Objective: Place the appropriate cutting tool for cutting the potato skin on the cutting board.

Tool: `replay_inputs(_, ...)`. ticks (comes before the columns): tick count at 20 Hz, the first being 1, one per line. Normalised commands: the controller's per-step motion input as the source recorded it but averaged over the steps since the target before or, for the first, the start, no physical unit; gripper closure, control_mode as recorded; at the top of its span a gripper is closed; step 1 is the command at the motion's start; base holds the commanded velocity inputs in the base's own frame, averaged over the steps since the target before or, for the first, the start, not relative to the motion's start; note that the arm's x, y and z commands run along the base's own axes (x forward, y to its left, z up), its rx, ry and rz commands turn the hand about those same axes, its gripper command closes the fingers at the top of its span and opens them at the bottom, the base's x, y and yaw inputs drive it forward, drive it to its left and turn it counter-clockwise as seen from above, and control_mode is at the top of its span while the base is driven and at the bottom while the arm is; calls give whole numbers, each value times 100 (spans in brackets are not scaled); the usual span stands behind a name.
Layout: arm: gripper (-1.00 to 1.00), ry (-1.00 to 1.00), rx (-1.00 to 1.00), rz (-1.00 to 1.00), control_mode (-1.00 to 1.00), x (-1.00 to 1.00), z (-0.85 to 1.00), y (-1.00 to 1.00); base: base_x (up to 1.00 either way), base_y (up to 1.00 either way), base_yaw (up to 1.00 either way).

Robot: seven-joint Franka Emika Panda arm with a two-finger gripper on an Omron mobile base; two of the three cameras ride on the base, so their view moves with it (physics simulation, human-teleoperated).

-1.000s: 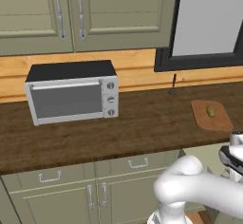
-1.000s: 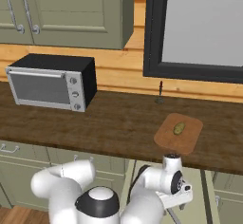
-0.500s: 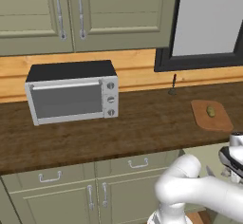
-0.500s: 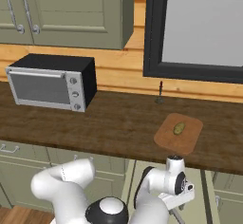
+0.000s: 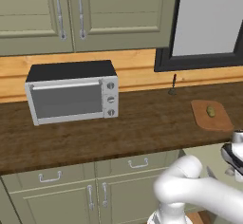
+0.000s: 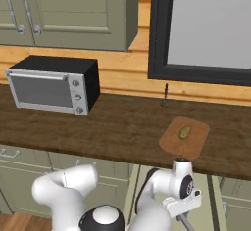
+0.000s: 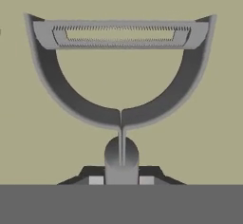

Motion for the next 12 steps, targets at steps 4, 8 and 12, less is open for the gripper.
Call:
replay_inputs(4,100,-5,0,0,-100,-64,97,23,0,0,0)
replay_inputs(8,100,-2,0,0,-100,-69,94,57,0,0,0)
replay_inputs(12,100,-4,0,0,-100,-39,100,42,0,0,0)
